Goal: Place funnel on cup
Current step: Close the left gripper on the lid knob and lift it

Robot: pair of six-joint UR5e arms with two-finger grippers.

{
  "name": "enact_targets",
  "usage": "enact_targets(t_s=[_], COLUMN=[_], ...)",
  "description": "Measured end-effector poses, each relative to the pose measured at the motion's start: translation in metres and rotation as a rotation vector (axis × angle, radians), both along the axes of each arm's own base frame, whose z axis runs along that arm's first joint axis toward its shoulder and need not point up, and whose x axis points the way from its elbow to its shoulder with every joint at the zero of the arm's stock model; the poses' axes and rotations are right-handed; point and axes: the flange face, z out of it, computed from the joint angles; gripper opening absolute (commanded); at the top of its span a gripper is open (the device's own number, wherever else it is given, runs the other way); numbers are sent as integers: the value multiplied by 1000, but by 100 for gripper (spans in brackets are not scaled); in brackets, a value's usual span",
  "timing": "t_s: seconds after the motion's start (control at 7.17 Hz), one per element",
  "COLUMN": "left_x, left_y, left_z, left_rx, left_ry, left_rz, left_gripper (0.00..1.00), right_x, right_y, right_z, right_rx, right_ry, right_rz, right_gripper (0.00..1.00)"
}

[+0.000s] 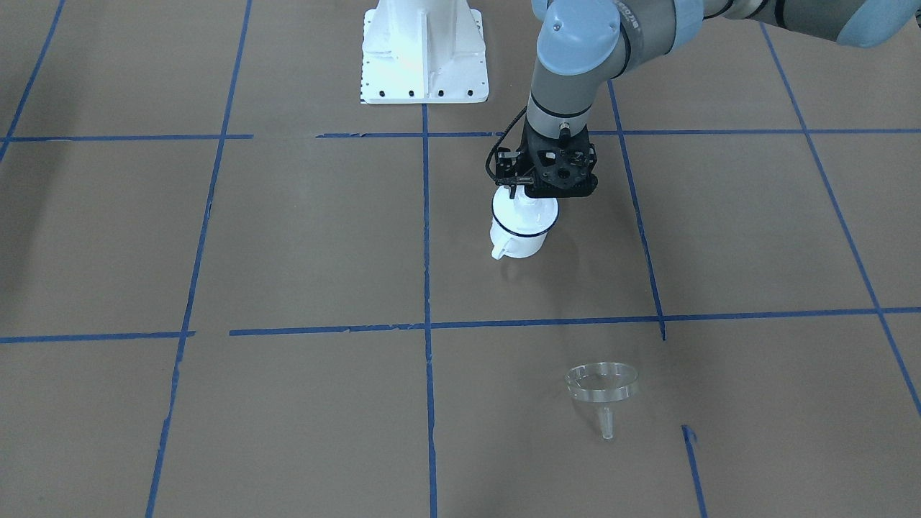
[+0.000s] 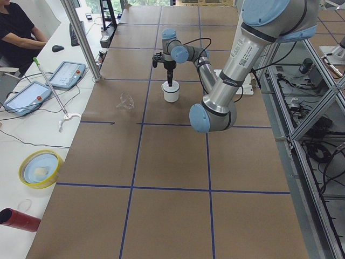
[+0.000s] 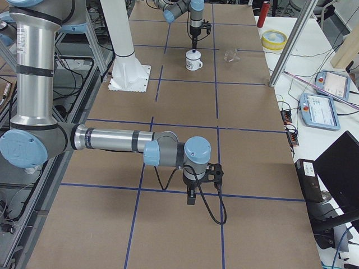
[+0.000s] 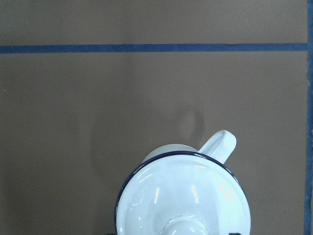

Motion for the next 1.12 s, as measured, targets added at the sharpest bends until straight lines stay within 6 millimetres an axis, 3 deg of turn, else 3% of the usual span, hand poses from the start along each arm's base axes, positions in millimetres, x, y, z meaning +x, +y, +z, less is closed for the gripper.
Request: enact_targets(t_s=[0.28,0.56,1.12], left_x=[2,3,2], left_y=[-1,-2,-1], left_z=[0,0,-2], left_rx=[7,11,13], left_ry=[9,16,21], left_rz=[1,3,4], left_gripper=[61,51,4], right_x=[0,0,0], right_y=[0,0,0], right_z=[0,0,0], right_rx=[0,0,0], right_ry=[0,0,0], right_rz=[0,0,0], right_gripper=[100,100,100])
